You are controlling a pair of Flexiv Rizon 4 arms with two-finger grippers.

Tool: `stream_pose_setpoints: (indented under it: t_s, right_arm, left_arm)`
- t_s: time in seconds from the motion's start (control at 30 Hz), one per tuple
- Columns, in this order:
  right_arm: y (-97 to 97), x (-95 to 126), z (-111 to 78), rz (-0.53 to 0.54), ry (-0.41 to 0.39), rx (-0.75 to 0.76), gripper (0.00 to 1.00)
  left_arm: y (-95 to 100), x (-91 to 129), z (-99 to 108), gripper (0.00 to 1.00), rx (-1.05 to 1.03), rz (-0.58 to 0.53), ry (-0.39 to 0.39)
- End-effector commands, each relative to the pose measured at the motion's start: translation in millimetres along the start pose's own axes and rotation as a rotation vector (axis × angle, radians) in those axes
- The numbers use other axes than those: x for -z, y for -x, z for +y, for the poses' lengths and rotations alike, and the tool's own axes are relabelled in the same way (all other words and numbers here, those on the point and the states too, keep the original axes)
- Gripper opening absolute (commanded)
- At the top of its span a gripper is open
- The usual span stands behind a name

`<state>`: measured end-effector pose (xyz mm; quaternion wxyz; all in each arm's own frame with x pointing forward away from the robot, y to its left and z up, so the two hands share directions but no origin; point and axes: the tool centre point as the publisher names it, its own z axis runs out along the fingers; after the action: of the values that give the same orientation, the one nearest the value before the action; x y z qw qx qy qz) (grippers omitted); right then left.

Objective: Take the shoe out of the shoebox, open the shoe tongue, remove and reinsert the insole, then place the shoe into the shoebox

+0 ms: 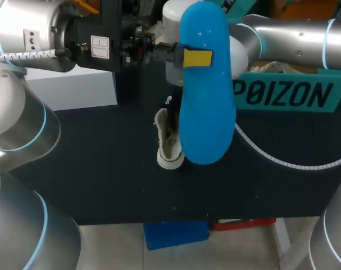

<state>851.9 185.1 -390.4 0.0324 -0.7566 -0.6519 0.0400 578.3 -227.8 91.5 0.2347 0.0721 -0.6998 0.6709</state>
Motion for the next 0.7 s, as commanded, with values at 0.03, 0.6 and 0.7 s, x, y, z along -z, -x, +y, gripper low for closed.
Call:
stream_pose_setpoints:
  t_s: [0.03,0.6,0.7]
  right_arm:
    - [16.3,33,-13.6,0.138,0.048,0.019,1.00]
    - [5.8,121,-34.9,0.715,0.233,0.258,1.00]
    - [5.8,121,-34.9,0.715,0.233,0.258,1.00]
  left_arm:
    - [-0.1,-1,1,0.00,0.000,-0.002,-0.001]
    - [-0.1,-1,1,0.00,0.000,-0.002,-0.001]
    - [-0.1,-1,1,0.00,0.000,-0.002,-0.001]
